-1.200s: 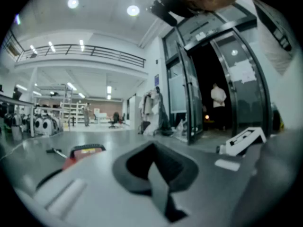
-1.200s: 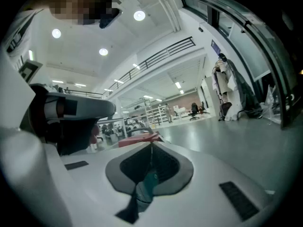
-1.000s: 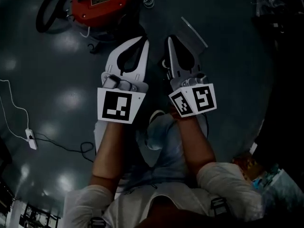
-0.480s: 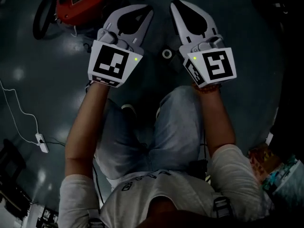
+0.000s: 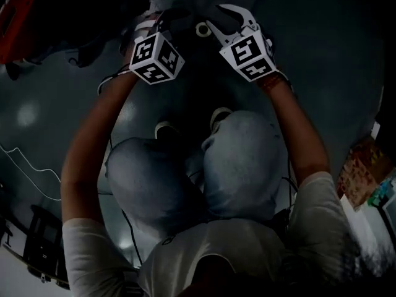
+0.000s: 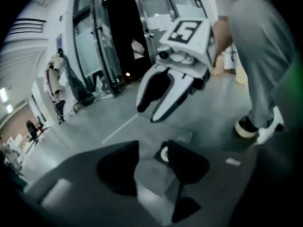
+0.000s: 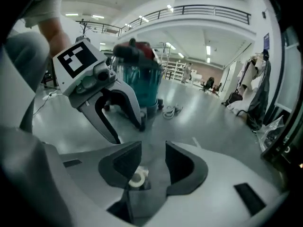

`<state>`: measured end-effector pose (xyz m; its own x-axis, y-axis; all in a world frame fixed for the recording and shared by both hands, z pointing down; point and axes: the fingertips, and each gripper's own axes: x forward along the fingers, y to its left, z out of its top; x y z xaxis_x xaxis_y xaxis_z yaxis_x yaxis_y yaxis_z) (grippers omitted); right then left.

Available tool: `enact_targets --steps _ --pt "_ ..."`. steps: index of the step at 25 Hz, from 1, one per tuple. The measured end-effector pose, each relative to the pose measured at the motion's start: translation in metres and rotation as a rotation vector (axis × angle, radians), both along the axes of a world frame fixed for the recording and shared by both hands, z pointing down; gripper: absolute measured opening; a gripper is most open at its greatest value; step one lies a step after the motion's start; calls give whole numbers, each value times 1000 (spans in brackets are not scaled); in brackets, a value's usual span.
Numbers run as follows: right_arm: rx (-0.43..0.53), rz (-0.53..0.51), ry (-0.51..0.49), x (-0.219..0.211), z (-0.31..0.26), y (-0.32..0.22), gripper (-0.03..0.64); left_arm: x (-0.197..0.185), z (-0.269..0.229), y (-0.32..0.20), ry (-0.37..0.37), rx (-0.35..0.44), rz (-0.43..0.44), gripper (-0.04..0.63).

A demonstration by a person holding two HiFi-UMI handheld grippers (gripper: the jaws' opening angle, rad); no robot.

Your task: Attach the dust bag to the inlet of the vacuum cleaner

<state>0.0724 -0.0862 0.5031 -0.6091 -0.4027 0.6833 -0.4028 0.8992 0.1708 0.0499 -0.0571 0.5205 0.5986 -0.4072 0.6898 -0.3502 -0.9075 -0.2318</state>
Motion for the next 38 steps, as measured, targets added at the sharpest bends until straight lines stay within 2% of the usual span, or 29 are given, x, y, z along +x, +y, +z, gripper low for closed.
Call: enact_targets --steps 2,5,9,16,19,20,26,31,34,38 --pt "-54 -17 65 15 45 18 141 12 52 20 -96 -26 95 193" --pt "-118 -37 122 30 97 45 146 22 108 44 -175 -65 175 193" --pt "-158 -68 155 29 140 64 149 20 153 45 -243 -74 192 193" --pt "-195 -39 180 36 181 79 150 28 189 43 -325 -69 251 192" --pt "-199 -45 184 40 185 81 150 29 192 43 -328 -74 255 185" --pt "-200 -47 185 40 186 81 150 28 193 43 -328 -76 255 143" --pt "-172 -47 188 44 181 78 150 29 182 43 -324 -88 263 70" --pt "-70 -88 202 44 148 70 166 32 137 33 -293 -90 233 35" --pt "0 -124 218 45 123 61 170 34 104 23 -262 -132 200 25" --pt "47 -168 248 44 102 50 170 39 69 16 -250 -179 185 23"
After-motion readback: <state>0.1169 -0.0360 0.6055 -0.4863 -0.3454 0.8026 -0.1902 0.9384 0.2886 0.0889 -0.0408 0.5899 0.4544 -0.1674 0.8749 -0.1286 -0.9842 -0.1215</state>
